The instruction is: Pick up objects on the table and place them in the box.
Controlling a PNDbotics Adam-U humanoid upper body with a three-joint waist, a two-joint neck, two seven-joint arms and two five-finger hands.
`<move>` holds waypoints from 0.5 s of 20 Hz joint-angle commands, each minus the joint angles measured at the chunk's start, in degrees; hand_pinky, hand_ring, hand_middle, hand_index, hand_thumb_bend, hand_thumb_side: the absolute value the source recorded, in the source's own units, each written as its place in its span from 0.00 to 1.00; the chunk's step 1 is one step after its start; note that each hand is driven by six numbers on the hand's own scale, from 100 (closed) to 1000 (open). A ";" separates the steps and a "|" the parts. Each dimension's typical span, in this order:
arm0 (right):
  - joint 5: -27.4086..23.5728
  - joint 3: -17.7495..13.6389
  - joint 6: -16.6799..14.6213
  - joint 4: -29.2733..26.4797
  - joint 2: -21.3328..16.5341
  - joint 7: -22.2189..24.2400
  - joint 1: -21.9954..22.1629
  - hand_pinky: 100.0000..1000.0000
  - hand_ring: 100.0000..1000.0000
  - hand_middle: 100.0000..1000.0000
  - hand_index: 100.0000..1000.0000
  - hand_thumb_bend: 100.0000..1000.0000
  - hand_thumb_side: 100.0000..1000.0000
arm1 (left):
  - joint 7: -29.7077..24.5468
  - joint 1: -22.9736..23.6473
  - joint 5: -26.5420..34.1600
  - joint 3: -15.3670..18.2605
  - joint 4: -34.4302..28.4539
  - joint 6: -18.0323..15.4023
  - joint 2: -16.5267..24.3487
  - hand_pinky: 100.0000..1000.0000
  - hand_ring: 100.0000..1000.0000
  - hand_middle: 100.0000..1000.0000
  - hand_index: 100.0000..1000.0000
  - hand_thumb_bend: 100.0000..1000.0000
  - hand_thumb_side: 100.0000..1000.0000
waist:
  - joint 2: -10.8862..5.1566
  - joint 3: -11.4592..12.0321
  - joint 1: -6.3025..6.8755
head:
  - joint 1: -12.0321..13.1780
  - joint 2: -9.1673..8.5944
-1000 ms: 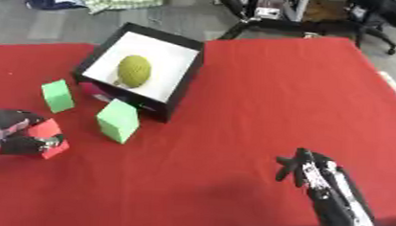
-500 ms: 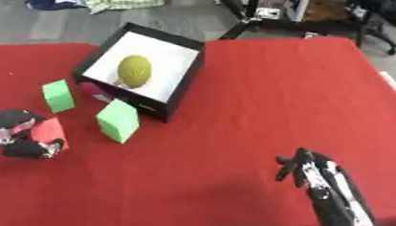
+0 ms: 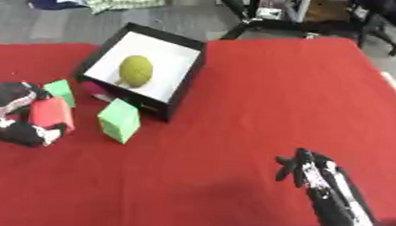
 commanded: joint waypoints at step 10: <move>-0.16 0.61 0.03 -0.54 -1.04 0.37 -0.22 0.81 0.39 0.13 0.41 0.00 0.63 | 2.16 -22.27 -4.82 -9.65 16.29 3.66 -10.27 0.65 0.45 0.49 0.73 0.00 0.16 | -1.26 -1.25 0.13 | 0.72 -0.11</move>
